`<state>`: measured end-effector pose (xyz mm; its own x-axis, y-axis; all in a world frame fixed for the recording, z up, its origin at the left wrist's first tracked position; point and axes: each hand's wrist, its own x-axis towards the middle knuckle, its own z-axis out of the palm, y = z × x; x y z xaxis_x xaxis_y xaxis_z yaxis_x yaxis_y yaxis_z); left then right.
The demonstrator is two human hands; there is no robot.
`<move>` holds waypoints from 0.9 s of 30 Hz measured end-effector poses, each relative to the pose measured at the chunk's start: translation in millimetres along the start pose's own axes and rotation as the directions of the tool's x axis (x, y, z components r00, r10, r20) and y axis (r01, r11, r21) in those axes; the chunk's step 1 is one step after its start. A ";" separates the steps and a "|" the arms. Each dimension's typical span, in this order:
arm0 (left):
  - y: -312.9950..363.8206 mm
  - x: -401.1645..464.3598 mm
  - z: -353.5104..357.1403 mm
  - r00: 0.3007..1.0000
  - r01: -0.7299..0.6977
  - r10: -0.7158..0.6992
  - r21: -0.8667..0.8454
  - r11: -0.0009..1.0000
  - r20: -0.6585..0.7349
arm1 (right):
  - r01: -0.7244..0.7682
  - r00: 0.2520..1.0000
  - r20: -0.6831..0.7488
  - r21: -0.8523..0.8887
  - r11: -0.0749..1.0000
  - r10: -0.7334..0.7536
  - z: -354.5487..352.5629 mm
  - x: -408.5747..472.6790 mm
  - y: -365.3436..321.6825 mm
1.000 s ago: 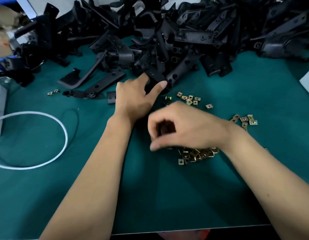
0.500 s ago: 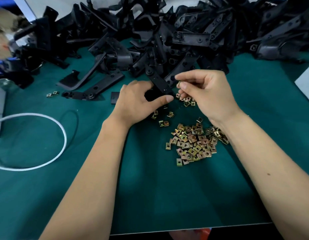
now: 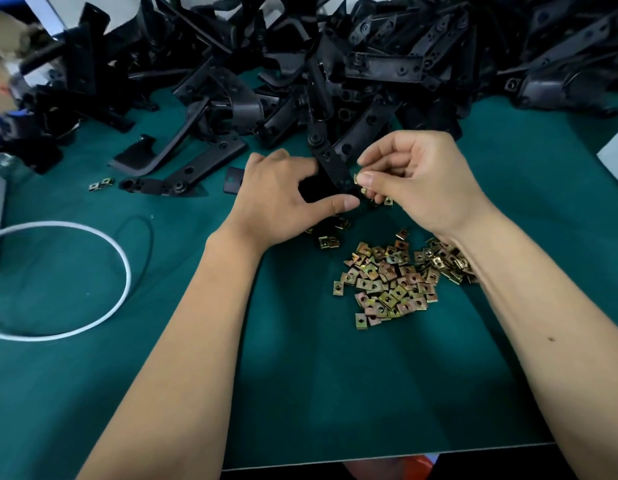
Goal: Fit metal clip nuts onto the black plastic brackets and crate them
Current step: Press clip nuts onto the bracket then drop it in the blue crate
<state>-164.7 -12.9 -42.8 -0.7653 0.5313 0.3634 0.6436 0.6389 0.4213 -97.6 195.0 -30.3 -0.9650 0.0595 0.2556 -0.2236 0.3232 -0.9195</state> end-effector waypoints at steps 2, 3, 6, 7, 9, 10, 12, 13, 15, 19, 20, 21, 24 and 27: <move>0.6 0.0 0.2 1.000 -0.006 0.006 0.025 1.000 -0.002 | 0.016 1.000 0.015 -0.010 1.000 -0.015 -1.8 0.3 -0.3; 0.9 0.0 -0.2 1.000 -0.005 0.005 0.032 0.999 -0.002 | 0.025 1.000 0.013 -0.010 1.000 -0.025 -1.3 0.4 -0.3; 1.7 0.3 -0.1 1.000 0.012 -0.012 0.034 0.999 0.002 | 0.032 0.999 -0.009 0.004 0.999 -0.032 1.2 0.8 1.5; 2.1 0.0 0.0 1.000 0.015 -0.015 0.034 0.999 0.004 | 0.028 1.000 -0.010 0.002 1.000 -0.028 1.9 0.6 2.0; 2.0 -0.4 -0.1 1.000 0.011 -0.011 0.033 0.999 0.002 | 0.016 1.000 0.006 0.000 1.000 -0.016 1.9 0.6 2.0; 2.3 -0.5 -0.1 1.000 0.010 -0.010 0.035 0.999 0.004 | 0.008 1.000 0.018 -0.002 1.000 -0.008 1.2 0.5 1.8; 3.4 -0.4 -0.6 1.000 0.011 -0.012 0.048 0.999 0.015 | 0.002 0.999 0.041 -0.028 1.000 -0.001 -0.4 0.1 0.7; 4.0 -0.6 -1.0 1.000 0.009 -0.011 0.057 0.998 0.018 | 0.001 0.999 0.051 -0.047 0.999 0.002 -0.6 0.0 0.0; 5.5 -0.9 -2.0 1.000 -0.009 0.008 0.071 0.997 0.017 | -0.009 0.998 0.062 -0.056 0.998 0.012 -0.4 -0.5 -2.1; 10.7 0.4 -1.5 1.000 -0.018 0.019 0.079 0.997 -0.003 | -0.069 0.994 -0.074 0.153 0.986 0.081 -0.7 -0.5 -4.3; 12.6 1.1 -1.2 1.000 -0.015 0.017 0.094 0.995 -0.013 | -0.081 0.987 -0.121 0.193 0.978 0.106 0.3 -0.6 -4.1; 14.2 1.7 -0.8 1.000 -0.011 0.013 0.113 0.994 -0.018 | -0.094 0.979 -0.156 0.218 0.971 0.130 1.7 -1.0 -3.5; 15.5 1.7 -1.2 1.000 -0.015 0.018 0.156 0.988 -0.017 | -0.111 0.969 -0.187 0.248 0.962 0.160 4.9 -1.3 -1.4; 17.1 -0.7 -1.7 0.999 -0.048 0.050 0.175 0.983 -0.007 | -0.106 0.987 -0.106 0.130 0.986 0.120 -3.1 0.4 -1.1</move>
<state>-153.1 -3.3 -34.5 -0.7318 0.5589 0.3900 0.6685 0.7000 0.2511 -97.4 197.7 -28.3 -0.9648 0.1978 0.1733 -0.1358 0.1893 -0.9725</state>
